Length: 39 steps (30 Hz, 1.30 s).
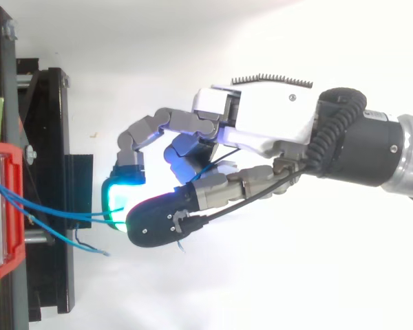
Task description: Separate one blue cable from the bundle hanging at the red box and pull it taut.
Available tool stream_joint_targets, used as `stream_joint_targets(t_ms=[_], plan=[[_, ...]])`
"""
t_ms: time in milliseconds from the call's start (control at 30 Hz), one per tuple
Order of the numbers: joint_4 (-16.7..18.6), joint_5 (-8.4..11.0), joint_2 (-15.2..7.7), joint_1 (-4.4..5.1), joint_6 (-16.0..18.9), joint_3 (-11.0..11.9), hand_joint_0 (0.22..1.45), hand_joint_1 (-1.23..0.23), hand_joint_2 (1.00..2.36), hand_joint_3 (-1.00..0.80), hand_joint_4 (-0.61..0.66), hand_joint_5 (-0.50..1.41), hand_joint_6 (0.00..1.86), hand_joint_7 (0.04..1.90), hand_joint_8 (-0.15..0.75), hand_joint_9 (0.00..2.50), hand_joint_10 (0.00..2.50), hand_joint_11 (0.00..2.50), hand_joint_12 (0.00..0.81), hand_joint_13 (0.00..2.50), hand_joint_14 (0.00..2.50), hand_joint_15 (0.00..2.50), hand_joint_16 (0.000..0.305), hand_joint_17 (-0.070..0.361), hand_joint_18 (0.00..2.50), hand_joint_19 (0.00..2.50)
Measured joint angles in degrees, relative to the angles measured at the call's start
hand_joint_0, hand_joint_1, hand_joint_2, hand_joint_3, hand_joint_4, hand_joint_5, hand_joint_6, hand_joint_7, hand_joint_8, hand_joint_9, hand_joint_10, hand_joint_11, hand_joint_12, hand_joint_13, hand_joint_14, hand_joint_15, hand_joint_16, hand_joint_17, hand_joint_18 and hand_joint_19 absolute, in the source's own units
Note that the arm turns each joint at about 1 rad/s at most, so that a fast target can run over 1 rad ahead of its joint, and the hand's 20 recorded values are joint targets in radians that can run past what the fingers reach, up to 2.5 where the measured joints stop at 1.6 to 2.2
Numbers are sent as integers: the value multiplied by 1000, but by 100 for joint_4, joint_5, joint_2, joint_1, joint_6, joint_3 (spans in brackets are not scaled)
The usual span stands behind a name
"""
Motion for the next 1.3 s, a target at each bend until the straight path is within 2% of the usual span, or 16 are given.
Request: stream_joint_targets(t_ms=[167,333,500,767,933,1167,1200,1233,1267,1300], plan=[[-299,63,172,4,-111,-1,695,-746,1019,-255,69,-206,851,1043,281,802,1716,1375,348,724,2420,1534,30,68,1299,1944],[-828,398,422,27,-277,0,692,-746,1018,-266,74,-208,852,1032,279,789,1679,1379,344,715,2355,1538,30,67,1264,1936],[-1047,496,485,49,-325,-1,694,-747,1016,-293,90,-211,853,1009,281,783,1658,1376,344,715,2331,1532,30,69,1252,1925],[-1010,631,483,97,-343,-1,706,-788,1013,-339,88,-212,852,990,283,773,1609,1376,346,716,2289,1540,31,70,1229,1901],[-807,687,440,117,-387,-1,697,-786,1019,-249,23,-213,862,1025,279,776,1618,1367,342,713,2284,1534,31,70,1224,1892],[-594,720,428,137,-526,-67,708,-801,1017,-264,8,-213,868,1001,272,773,1586,1405,340,721,2178,1513,31,70,1195,1832],[-557,720,427,140,-532,-110,712,-801,1016,-280,10,-213,868,987,274,775,1587,1381,340,756,2063,1489,30,67,1184,1778],[-491,724,427,146,-538,-179,714,-800,1016,-286,12,-213,868,988,278,780,1577,1380,329,888,1484,1595,29,64,1179,1683],[-426,729,427,149,-541,-235,715,-800,1016,-287,13,-213,866,995,278,784,1567,1369,333,905,1425,1569,29,65,1175,1640],[-340,737,428,154,-542,-300,716,-799,1016,-290,8,-213,864,994,282,795,1529,1368,323,1004,943,1659,30,66,1162,1554]])
